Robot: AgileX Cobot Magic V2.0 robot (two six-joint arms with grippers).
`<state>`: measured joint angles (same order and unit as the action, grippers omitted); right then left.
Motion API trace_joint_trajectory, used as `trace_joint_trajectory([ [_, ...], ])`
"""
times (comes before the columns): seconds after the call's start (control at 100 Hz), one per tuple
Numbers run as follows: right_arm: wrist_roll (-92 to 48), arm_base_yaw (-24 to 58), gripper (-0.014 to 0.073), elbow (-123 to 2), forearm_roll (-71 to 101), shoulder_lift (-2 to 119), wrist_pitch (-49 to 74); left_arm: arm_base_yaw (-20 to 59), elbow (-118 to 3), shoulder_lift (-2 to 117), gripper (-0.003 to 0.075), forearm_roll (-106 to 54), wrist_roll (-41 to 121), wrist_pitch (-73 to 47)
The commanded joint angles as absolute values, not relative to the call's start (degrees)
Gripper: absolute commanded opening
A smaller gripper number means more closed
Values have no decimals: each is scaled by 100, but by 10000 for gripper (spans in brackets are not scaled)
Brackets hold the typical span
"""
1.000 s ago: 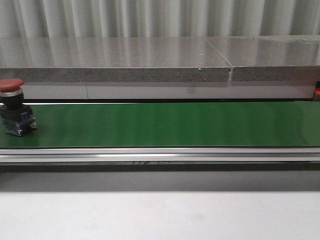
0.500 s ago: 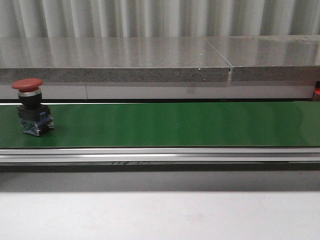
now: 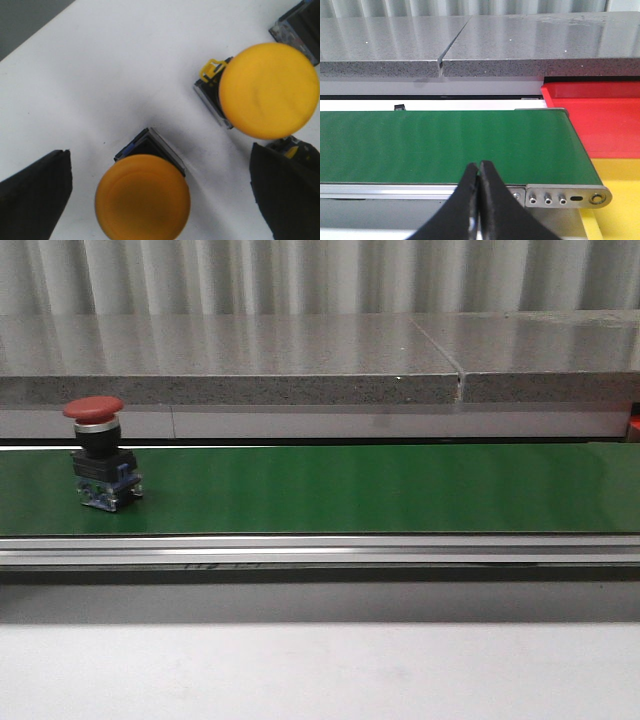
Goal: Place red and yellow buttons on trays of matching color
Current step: 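Move the left gripper to a yellow button and grasp it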
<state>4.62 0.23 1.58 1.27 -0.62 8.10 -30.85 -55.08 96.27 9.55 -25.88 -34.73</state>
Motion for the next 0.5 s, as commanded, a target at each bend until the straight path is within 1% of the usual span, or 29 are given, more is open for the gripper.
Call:
trace_joint_trajectory([
  [0.0,468,32,-67,163,73,-152,353,-3086,-5707,9487,689,981,-2596,-3317],
  [0.13,468,32,-67,163,73,-152,353,-3086,-5716,9517,687,981,-2596,-3265],
  [0.2,468,32,-67,163,73,-152,353,-3086,-5716,9517,657,981,-2596,-3242],
  [0.25,468,32,-67,163,73,-152,353,-3086,-5716,9517,618,981,-2596,-3244],
  [0.32,468,32,-67,163,73,-152,353,-3086,-5716,9517,544,981,-2596,-3244],
  [0.46,468,32,-67,163,73,-152,353,-3086,-5716,9517,376,981,-2596,-3244],
  [0.49,468,32,-67,163,73,-152,353,-3086,-5716,9517,330,981,-2596,-3244],
])
